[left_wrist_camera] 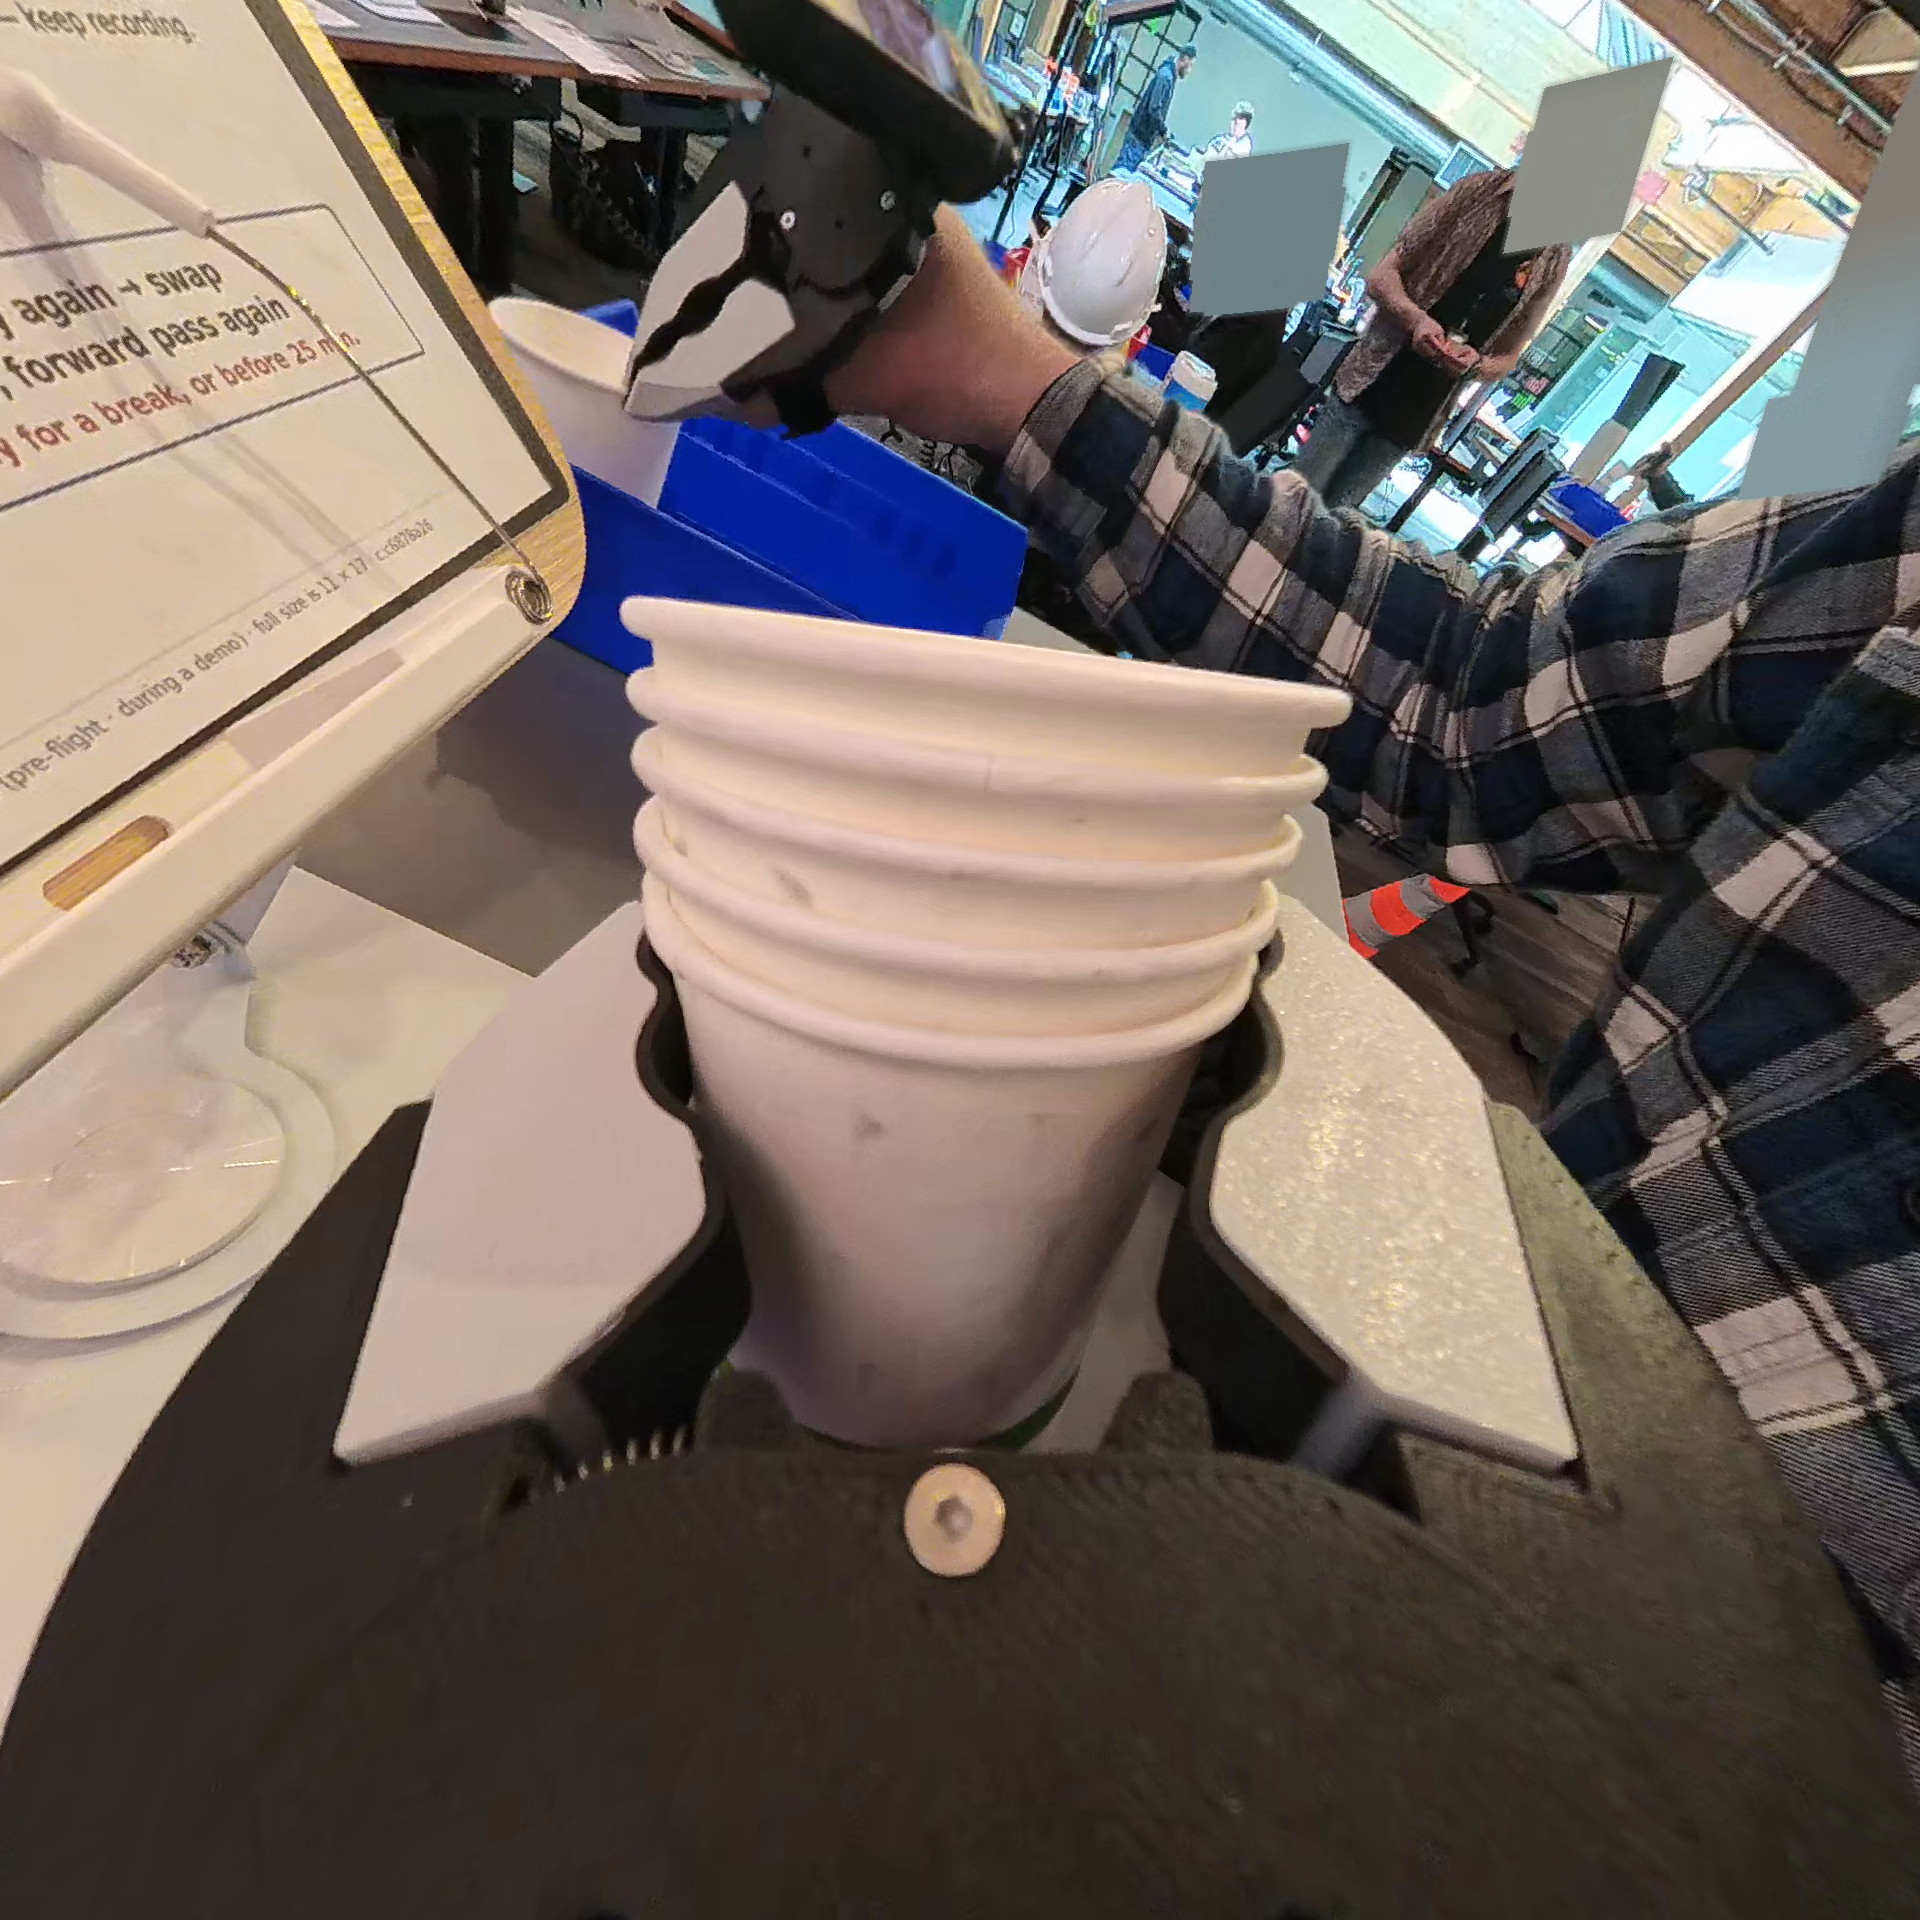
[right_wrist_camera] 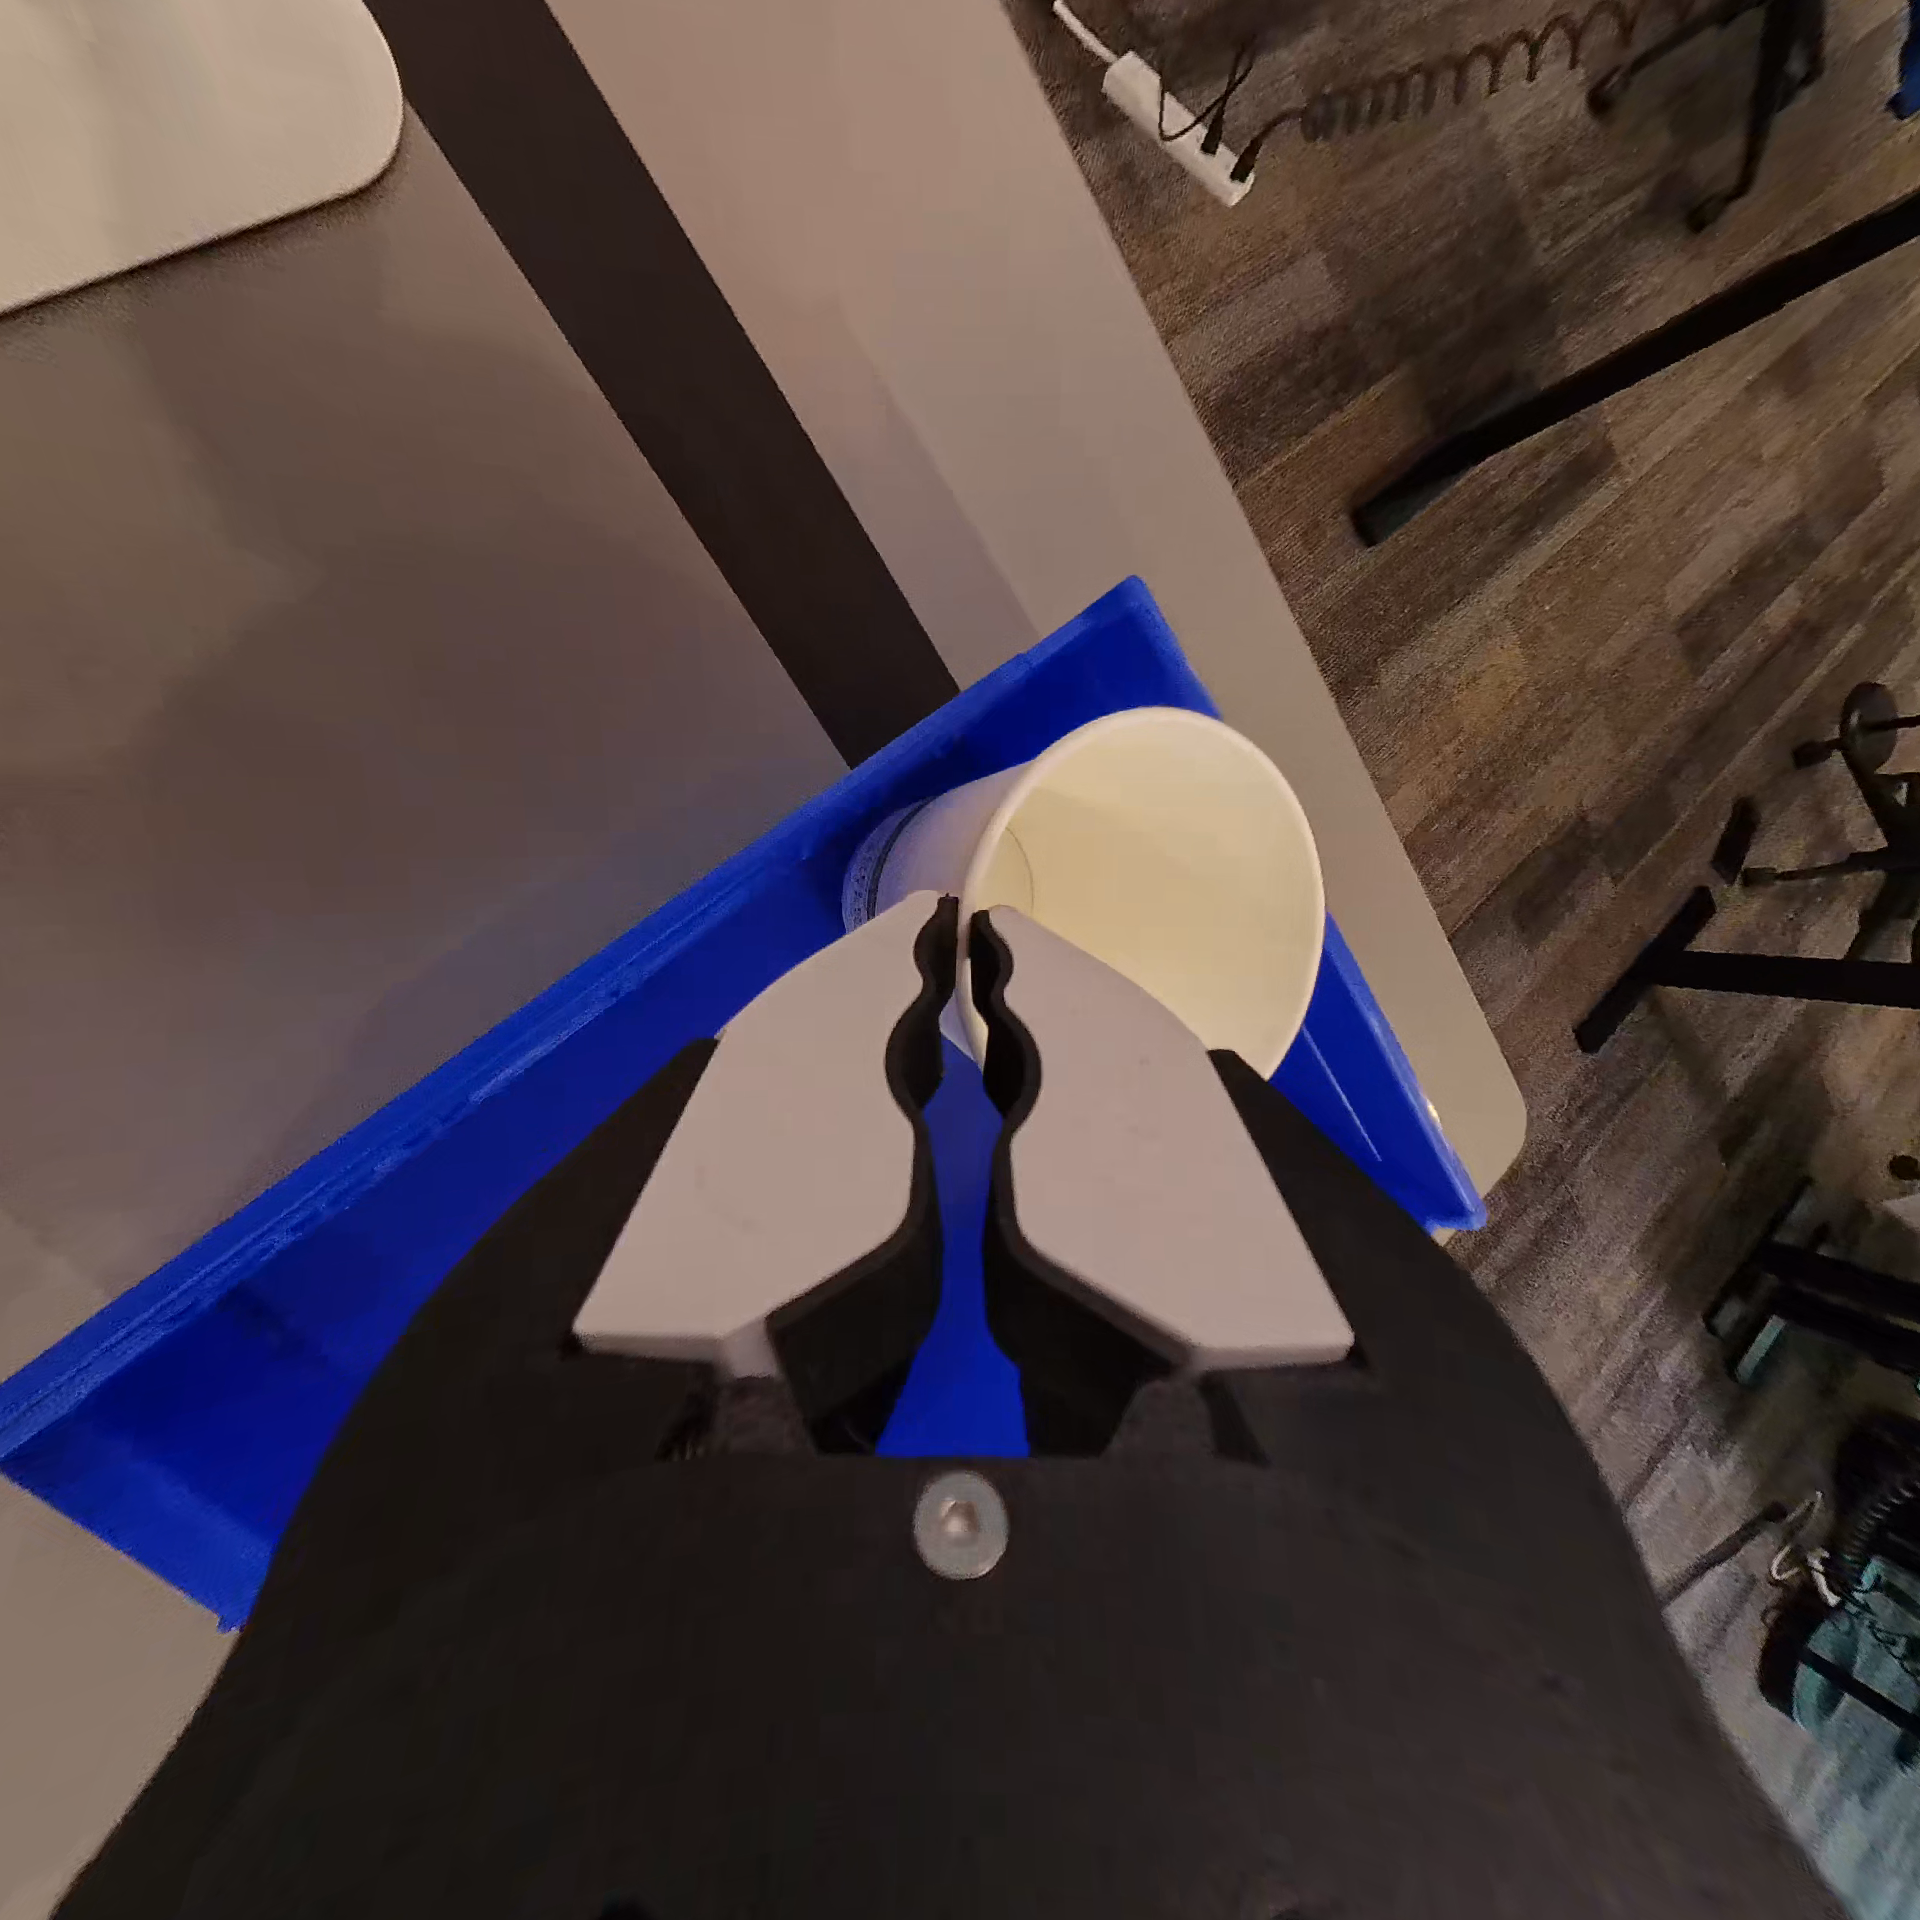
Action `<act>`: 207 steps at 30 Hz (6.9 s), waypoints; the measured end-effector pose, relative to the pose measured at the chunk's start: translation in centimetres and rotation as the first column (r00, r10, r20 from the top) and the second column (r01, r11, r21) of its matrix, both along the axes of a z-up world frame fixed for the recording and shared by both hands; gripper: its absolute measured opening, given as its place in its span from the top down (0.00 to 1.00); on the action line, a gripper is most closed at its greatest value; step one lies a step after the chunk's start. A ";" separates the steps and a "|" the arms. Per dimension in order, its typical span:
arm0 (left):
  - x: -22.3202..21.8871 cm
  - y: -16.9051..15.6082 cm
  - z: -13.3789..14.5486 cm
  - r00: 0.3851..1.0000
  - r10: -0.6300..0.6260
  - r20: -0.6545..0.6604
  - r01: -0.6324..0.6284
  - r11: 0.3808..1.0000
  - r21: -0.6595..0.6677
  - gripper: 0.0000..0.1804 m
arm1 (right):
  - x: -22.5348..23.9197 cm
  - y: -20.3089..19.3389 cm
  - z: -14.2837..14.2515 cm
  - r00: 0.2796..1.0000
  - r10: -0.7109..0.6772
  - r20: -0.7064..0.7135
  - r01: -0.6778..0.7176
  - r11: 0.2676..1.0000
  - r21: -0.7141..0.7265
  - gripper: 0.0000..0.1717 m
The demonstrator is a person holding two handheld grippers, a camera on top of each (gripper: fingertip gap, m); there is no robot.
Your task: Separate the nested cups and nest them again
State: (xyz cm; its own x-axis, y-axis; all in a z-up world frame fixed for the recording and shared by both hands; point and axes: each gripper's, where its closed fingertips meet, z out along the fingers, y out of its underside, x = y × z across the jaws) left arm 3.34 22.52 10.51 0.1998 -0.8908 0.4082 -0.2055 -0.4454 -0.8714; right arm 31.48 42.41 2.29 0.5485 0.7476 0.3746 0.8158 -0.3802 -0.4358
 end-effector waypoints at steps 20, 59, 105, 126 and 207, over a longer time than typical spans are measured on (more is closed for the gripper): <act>-1.2 0.0 1.2 0.999 0.047 0.015 -0.046 0.998 -0.040 0.44 | -13.3 -11.0 12.6 0.874 0.334 -0.352 -0.297 0.942 0.156 0.82; -7.3 -2.2 1.4 0.893 0.318 -0.317 -0.254 0.940 0.227 0.44 | -34.7 -25.3 16.7 0.436 0.520 -0.735 -0.693 0.714 0.094 0.98; -4.6 -0.5 1.0 0.937 0.267 -0.226 -0.241 0.961 0.135 0.44 | 6.3 -5.6 14.6 0.957 -0.181 -0.228 0.237 0.939 0.250 0.98; -4.3 0.0 -0.2 0.932 0.265 -0.248 -0.245 0.964 0.108 0.44 | 8.5 -0.1 -1.1 0.968 -0.240 -0.070 0.238 0.970 -0.046 0.98; -3.7 0.0 -1.8 0.768 0.498 -0.402 -0.279 0.826 0.490 0.44 | -27.3 -22.4 16.5 0.469 0.257 -0.845 -0.447 0.894 0.024 0.98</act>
